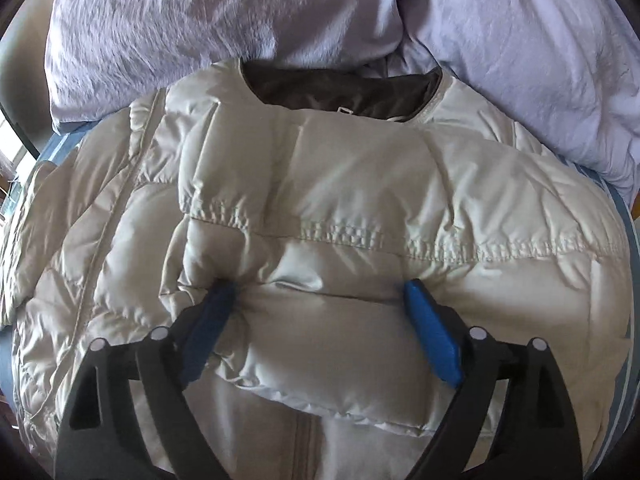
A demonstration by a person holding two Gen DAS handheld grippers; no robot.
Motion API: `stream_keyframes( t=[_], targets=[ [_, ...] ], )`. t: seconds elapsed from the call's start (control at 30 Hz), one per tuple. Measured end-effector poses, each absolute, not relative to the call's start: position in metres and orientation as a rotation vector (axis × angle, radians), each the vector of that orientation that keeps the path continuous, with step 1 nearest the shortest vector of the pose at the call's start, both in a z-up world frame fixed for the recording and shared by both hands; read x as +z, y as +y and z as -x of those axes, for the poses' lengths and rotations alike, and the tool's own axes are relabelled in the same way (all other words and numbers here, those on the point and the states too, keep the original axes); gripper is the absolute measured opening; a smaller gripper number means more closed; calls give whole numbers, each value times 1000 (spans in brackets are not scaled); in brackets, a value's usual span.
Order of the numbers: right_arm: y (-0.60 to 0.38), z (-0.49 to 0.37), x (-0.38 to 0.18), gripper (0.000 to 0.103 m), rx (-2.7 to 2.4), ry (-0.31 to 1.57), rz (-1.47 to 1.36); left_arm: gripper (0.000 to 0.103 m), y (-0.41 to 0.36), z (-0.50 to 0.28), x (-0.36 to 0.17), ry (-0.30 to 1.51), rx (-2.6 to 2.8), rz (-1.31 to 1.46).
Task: Fold large clothes
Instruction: 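Lay the sleeve across the jacket front and open the right gripper, then grasp the other sleeve cuff with the left gripper and lift it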
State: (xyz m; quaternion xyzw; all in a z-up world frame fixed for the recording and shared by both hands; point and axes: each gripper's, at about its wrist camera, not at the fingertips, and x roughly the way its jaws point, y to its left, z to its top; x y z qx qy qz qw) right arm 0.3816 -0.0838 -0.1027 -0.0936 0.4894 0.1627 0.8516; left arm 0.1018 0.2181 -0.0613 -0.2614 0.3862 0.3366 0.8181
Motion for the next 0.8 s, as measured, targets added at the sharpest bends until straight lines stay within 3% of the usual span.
stream_keyframes(
  t=[0.2,0.43,0.63,0.8],
  targets=[
    [-85,-385,-105,92,361,1048,196,102,282,-84,-69,814,851,650],
    [-86,-385,-105,92,373,1053,195,93,348,-73,-91,844,972,731],
    [-94,-380,-100,92,397,1058,200,89,369,-61,-117,841,1022,920],
    [-95,-378,-99,92,410,1057,201,85,369,-69,-118,836,1052,890]
  ],
)
